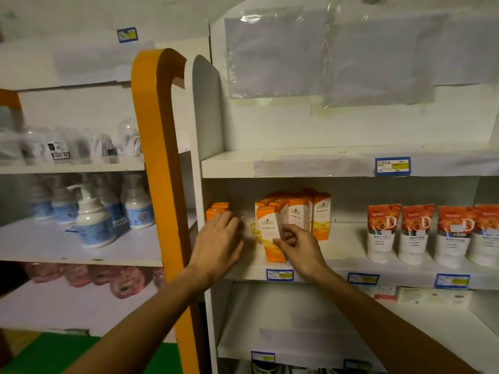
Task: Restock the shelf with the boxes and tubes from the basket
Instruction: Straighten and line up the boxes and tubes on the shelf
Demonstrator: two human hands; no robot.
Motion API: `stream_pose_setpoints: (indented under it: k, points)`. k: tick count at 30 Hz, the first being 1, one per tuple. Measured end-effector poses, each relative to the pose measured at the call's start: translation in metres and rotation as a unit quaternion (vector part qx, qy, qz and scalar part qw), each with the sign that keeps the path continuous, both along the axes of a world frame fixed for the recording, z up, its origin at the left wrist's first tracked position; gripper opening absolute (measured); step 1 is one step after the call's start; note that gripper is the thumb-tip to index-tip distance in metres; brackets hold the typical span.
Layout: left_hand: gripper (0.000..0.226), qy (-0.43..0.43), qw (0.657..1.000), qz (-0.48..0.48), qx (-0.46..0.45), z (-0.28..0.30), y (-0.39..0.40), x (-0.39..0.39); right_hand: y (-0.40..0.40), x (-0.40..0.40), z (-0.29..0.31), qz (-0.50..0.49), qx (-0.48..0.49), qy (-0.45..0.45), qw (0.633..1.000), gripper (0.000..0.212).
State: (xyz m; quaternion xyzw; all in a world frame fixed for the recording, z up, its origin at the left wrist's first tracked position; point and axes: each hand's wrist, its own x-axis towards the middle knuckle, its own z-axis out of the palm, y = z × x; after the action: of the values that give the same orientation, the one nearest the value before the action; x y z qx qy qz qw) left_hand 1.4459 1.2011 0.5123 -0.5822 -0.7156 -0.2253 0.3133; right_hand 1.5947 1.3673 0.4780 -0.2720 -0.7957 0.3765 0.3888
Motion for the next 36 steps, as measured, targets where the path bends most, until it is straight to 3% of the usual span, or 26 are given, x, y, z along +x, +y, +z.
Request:
stream_pose_setpoints:
  k: [3,6,9,13,26,36]
  points:
    - [0.057,0.030,0.998,0.049,-0.011,0.023,-0.010,-0.014,-0.013,-0.013,0.004,0.024,-0.015,0.017,0.999,0.040]
    - [0.080,0.034,0.992,0.094,-0.084,0.031,-0.015,-0.025,-0.027,-0.028,0.005,0.051,-0.046,0.026,0.997,0.041]
    - [0.088,0.135,0.970,0.144,-0.140,0.024,-0.019,-0.030,-0.033,-0.043,-0.001,0.050,-0.079,0.037,0.995,0.040]
    - [0.088,0.160,0.963,0.157,-0.146,0.018,-0.022,-0.042,-0.037,-0.058,-0.005,0.050,-0.080,0.046,0.994,0.041]
    - [0.077,0.089,0.979,0.125,-0.136,0.024,-0.005,-0.040,-0.038,-0.078,-0.013,-0.023,-0.004,0.023,0.999,0.042]
    - [0.072,0.094,0.980,0.106,-0.138,0.031,-0.006,-0.045,-0.035,-0.098,-0.017,-0.062,0.044,-0.022,0.997,0.042]
